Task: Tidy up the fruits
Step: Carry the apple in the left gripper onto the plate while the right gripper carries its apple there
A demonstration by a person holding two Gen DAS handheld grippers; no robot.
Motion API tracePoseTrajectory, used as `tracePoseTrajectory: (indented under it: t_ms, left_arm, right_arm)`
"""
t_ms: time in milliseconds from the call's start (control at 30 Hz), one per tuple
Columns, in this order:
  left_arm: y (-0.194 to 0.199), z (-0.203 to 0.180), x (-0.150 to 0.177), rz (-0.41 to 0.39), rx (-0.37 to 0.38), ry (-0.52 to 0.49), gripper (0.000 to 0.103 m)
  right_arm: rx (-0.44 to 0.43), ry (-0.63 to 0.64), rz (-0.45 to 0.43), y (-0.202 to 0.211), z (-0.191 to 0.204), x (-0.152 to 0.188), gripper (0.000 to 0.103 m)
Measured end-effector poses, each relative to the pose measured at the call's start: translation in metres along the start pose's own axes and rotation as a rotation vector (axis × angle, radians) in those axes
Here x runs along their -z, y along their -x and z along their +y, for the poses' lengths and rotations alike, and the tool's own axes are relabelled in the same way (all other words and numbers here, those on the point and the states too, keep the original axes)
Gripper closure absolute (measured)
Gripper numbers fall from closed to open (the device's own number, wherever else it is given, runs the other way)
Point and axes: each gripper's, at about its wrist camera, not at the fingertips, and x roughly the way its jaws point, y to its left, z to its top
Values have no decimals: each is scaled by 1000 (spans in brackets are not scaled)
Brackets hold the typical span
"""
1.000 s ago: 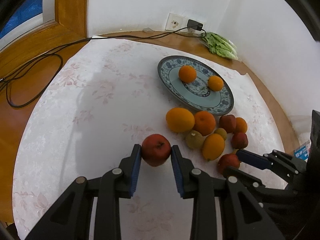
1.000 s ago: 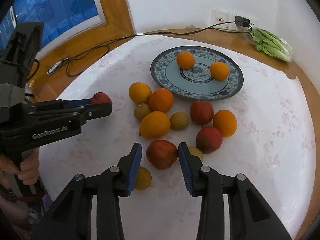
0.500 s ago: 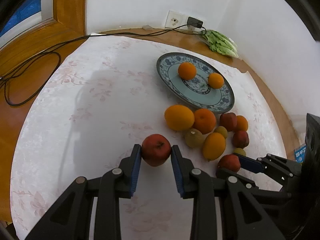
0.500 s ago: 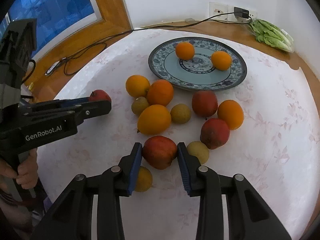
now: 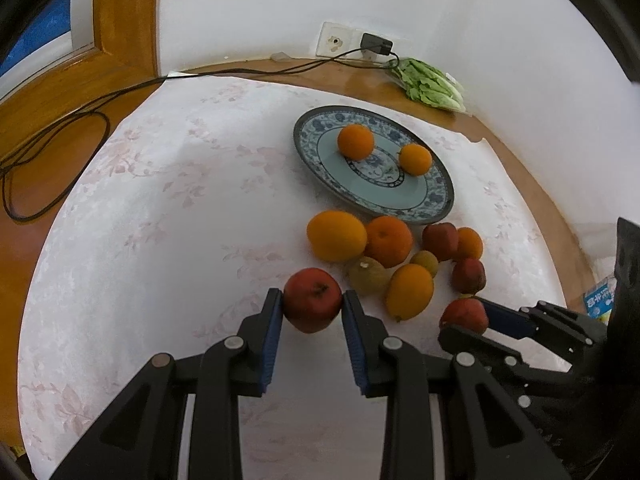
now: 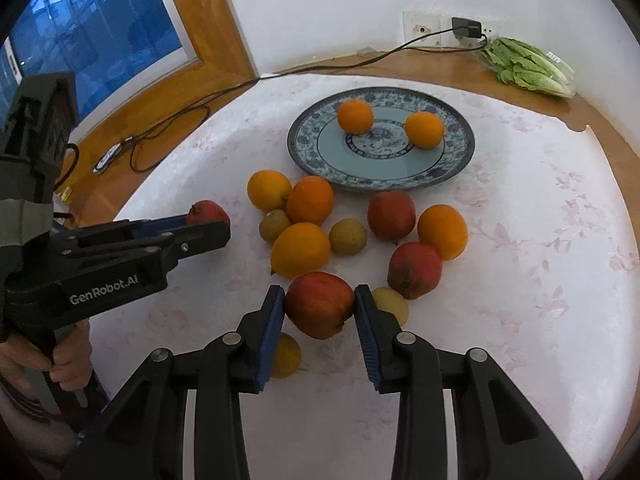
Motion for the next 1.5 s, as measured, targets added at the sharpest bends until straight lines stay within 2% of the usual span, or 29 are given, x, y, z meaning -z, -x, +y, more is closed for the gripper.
tracePoseTrajectory:
  t_ms: [267,767,1100,1500]
  left_arm:
    - [4,-14,-9,-8,3,-29,72]
    - [-1,-37,-53,-47,6,-64,71]
    - [-32,-48,-76,-32,-1,-91,72]
    - [-64,-51,-81,-2,-22,-97,72]
  right_arm:
    - [0,-19,-50,17,-11,-9,66]
    - [50,-29,-103,31,-38,-47,66]
    - [50,-36,-104,13,-50,-72,66]
    - [62,-32,-67,-20,-69,-86,66]
